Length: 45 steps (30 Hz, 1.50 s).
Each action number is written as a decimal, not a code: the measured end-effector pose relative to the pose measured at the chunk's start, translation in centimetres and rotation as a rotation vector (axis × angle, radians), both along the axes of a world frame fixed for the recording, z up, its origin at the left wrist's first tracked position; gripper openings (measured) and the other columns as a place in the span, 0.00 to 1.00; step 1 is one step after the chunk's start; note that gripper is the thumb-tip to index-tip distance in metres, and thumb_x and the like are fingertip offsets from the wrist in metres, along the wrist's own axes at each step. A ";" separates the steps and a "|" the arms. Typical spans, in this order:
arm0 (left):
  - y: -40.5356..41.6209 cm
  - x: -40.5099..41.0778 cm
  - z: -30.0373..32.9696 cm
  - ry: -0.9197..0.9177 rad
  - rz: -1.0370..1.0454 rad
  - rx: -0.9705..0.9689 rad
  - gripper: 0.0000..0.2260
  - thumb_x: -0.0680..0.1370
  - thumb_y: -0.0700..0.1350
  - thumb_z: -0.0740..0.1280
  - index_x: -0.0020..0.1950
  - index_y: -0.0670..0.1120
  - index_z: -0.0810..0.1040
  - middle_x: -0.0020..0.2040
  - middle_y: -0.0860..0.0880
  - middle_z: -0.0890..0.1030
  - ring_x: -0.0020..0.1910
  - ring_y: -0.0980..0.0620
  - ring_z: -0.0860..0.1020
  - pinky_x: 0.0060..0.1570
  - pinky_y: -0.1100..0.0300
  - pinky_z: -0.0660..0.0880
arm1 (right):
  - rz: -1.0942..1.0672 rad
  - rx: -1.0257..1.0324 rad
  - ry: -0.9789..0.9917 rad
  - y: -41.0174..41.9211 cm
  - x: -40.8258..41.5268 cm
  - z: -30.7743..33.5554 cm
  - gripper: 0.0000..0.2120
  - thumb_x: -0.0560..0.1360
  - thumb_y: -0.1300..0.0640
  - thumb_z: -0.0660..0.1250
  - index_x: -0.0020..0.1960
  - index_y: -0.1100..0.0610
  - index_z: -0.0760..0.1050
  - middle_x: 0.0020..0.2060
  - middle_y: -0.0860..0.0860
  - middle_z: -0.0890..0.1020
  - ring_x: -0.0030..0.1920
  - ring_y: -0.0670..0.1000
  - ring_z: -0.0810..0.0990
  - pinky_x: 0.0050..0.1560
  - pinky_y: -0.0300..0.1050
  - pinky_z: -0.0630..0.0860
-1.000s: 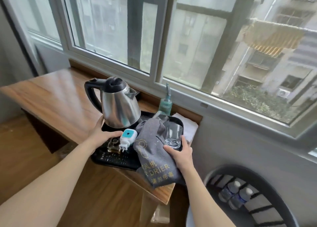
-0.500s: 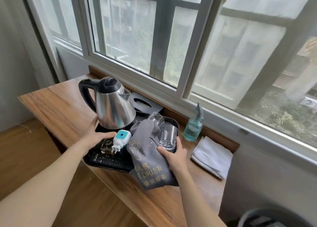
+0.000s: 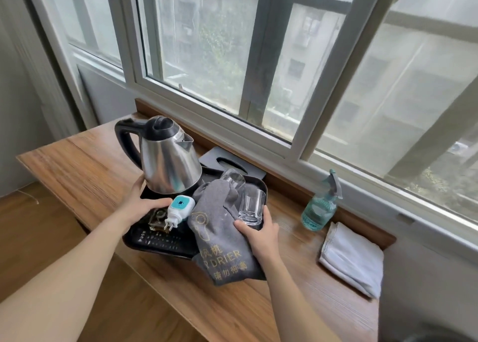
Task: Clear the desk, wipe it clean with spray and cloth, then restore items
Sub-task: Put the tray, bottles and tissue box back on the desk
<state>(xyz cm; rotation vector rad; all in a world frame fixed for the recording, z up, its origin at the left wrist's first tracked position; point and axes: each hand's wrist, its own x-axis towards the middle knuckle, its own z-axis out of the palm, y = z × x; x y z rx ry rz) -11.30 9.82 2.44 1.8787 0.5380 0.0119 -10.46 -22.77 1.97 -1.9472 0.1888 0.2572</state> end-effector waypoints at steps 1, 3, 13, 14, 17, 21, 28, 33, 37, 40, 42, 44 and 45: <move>1.1 0.5 0.0 0.002 -0.012 -0.010 0.51 0.65 0.53 0.81 0.80 0.57 0.54 0.79 0.49 0.61 0.76 0.45 0.61 0.73 0.44 0.61 | -0.019 -0.008 0.002 1.1 0.2 -0.2 0.42 0.67 0.41 0.79 0.76 0.39 0.64 0.62 0.55 0.68 0.54 0.48 0.70 0.62 0.48 0.69; 3.5 1.5 0.2 0.002 -0.045 -0.008 0.53 0.62 0.56 0.82 0.80 0.57 0.54 0.78 0.49 0.63 0.75 0.45 0.63 0.72 0.44 0.63 | -0.061 -0.020 0.003 3.5 0.5 -0.6 0.43 0.65 0.39 0.78 0.76 0.38 0.63 0.62 0.54 0.68 0.58 0.52 0.72 0.66 0.51 0.71; 15.4 7.1 1.7 0.024 -0.165 -0.003 0.63 0.45 0.67 0.80 0.78 0.59 0.59 0.73 0.48 0.71 0.70 0.46 0.70 0.70 0.46 0.68 | -0.221 -0.015 0.008 15.9 0.9 -0.1 0.45 0.64 0.38 0.77 0.77 0.42 0.63 0.60 0.53 0.68 0.63 0.56 0.73 0.65 0.51 0.71; 16.3 7.7 1.6 0.021 -0.166 -0.004 0.64 0.44 0.67 0.80 0.78 0.59 0.60 0.73 0.48 0.71 0.70 0.46 0.70 0.70 0.47 0.68 | -0.230 -0.013 0.008 16.9 1.2 -0.1 0.45 0.64 0.38 0.77 0.77 0.42 0.63 0.60 0.53 0.68 0.64 0.57 0.74 0.67 0.52 0.71; 18.5 9.6 1.4 0.037 -0.157 -0.006 0.62 0.45 0.65 0.78 0.78 0.58 0.59 0.73 0.47 0.70 0.71 0.46 0.70 0.70 0.47 0.68 | -0.240 -0.010 0.011 19.4 2.5 -0.5 0.44 0.68 0.40 0.78 0.78 0.44 0.62 0.61 0.53 0.67 0.65 0.58 0.74 0.68 0.53 0.71; 21.3 12.5 0.4 0.069 -0.146 -0.031 0.63 0.44 0.66 0.80 0.77 0.62 0.59 0.73 0.47 0.70 0.69 0.45 0.71 0.69 0.46 0.70 | -0.247 -0.015 0.018 22.1 4.8 -0.6 0.45 0.69 0.42 0.78 0.80 0.45 0.59 0.62 0.54 0.67 0.63 0.56 0.73 0.64 0.48 0.70; 25.4 17.3 -0.7 0.062 -0.128 -0.051 0.59 0.47 0.64 0.80 0.76 0.64 0.60 0.71 0.47 0.73 0.65 0.45 0.75 0.66 0.44 0.73 | -0.238 -0.029 0.015 26.0 9.5 -0.3 0.46 0.70 0.42 0.78 0.80 0.44 0.58 0.62 0.54 0.65 0.56 0.53 0.72 0.59 0.45 0.68; 28.4 20.8 -1.0 0.066 -0.174 -0.050 0.59 0.50 0.62 0.80 0.78 0.61 0.59 0.73 0.47 0.71 0.68 0.45 0.73 0.67 0.45 0.71 | -0.280 -0.041 0.039 29.5 12.3 -0.6 0.47 0.70 0.42 0.78 0.81 0.44 0.57 0.63 0.55 0.64 0.56 0.54 0.72 0.60 0.46 0.68; 32.0 24.9 -1.9 0.103 -0.233 -0.084 0.60 0.46 0.65 0.82 0.76 0.65 0.59 0.71 0.49 0.73 0.65 0.46 0.75 0.66 0.44 0.72 | -0.336 -0.046 0.052 33.3 14.2 -1.0 0.49 0.70 0.42 0.78 0.82 0.45 0.54 0.63 0.54 0.64 0.56 0.53 0.72 0.60 0.47 0.69; 35.2 28.5 -3.2 0.104 -0.298 -0.090 0.59 0.45 0.68 0.82 0.73 0.67 0.61 0.70 0.53 0.74 0.66 0.48 0.75 0.66 0.45 0.72 | -0.386 -0.036 0.069 36.3 15.7 -1.0 0.50 0.70 0.41 0.78 0.83 0.45 0.52 0.63 0.54 0.64 0.57 0.53 0.72 0.61 0.48 0.70; 36.4 30.2 -2.9 0.057 -0.357 -0.084 0.52 0.49 0.66 0.83 0.70 0.68 0.66 0.67 0.56 0.77 0.65 0.51 0.76 0.66 0.46 0.73 | -0.422 -0.041 0.071 38.2 16.7 -1.1 0.51 0.70 0.42 0.78 0.83 0.45 0.51 0.65 0.55 0.64 0.60 0.56 0.72 0.62 0.49 0.70; 37.2 31.2 -2.3 -0.005 -0.404 -0.075 0.44 0.56 0.58 0.84 0.68 0.67 0.69 0.62 0.61 0.79 0.63 0.56 0.76 0.66 0.51 0.72 | -0.451 -0.064 0.073 39.9 17.6 -1.1 0.50 0.71 0.43 0.78 0.83 0.45 0.52 0.65 0.56 0.65 0.64 0.57 0.72 0.62 0.48 0.69; 37.6 31.8 -2.3 -0.019 -0.412 -0.079 0.40 0.60 0.52 0.84 0.67 0.67 0.70 0.59 0.64 0.79 0.62 0.59 0.76 0.66 0.53 0.71 | -0.465 -0.066 0.076 40.7 18.0 -1.2 0.50 0.71 0.43 0.78 0.83 0.45 0.53 0.65 0.56 0.66 0.63 0.57 0.72 0.61 0.47 0.68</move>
